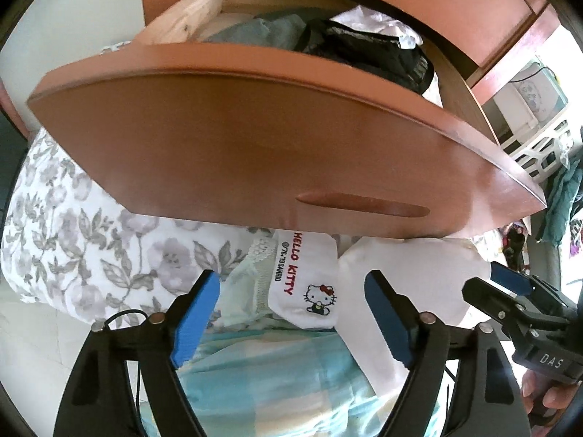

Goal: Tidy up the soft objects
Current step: 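Withdraw both tools from the bag and raise them back to the drawer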

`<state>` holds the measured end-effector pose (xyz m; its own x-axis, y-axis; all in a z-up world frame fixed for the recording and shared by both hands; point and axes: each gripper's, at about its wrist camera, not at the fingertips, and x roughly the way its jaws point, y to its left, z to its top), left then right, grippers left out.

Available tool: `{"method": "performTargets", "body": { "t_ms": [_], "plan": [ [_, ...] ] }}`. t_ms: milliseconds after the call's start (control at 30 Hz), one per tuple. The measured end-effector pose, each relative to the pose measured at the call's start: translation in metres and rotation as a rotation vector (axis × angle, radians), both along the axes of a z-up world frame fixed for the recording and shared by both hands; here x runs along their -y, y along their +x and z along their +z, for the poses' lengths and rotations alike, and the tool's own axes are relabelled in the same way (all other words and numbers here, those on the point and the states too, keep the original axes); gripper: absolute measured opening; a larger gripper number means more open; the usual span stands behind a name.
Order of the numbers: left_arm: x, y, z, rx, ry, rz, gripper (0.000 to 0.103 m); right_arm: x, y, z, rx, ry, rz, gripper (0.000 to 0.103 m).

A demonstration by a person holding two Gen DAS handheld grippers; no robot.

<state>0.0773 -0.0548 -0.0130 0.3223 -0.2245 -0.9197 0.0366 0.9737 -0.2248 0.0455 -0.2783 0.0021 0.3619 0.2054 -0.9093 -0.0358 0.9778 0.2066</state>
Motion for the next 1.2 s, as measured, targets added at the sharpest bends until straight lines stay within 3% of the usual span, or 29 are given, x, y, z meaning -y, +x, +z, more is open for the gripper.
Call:
{"method": "performTargets", "body": {
  "t_ms": [200,467,567,867,1200],
  "plan": [
    [-0.004,-0.005,0.005,0.015,0.009,0.017,0.088,0.001,-0.006,0.006,0.032,-0.020,0.000,0.103],
    [-0.008,-0.009,0.008,0.031,0.025,0.036,0.088,0.001,-0.013,0.010,0.058,-0.028,0.003,0.103],
    [-0.009,-0.010,0.010,0.045,0.033,0.041,0.098,0.002,-0.015,0.011,0.065,-0.026,0.000,0.103],
    [-0.007,-0.011,0.021,0.099,0.030,0.020,0.099,0.005,-0.016,0.015,0.078,-0.019,-0.004,0.103],
    [0.000,-0.018,0.063,0.284,-0.059,-0.033,0.099,0.006,-0.023,0.041,0.151,-0.010,-0.002,0.103]
  ]
}}
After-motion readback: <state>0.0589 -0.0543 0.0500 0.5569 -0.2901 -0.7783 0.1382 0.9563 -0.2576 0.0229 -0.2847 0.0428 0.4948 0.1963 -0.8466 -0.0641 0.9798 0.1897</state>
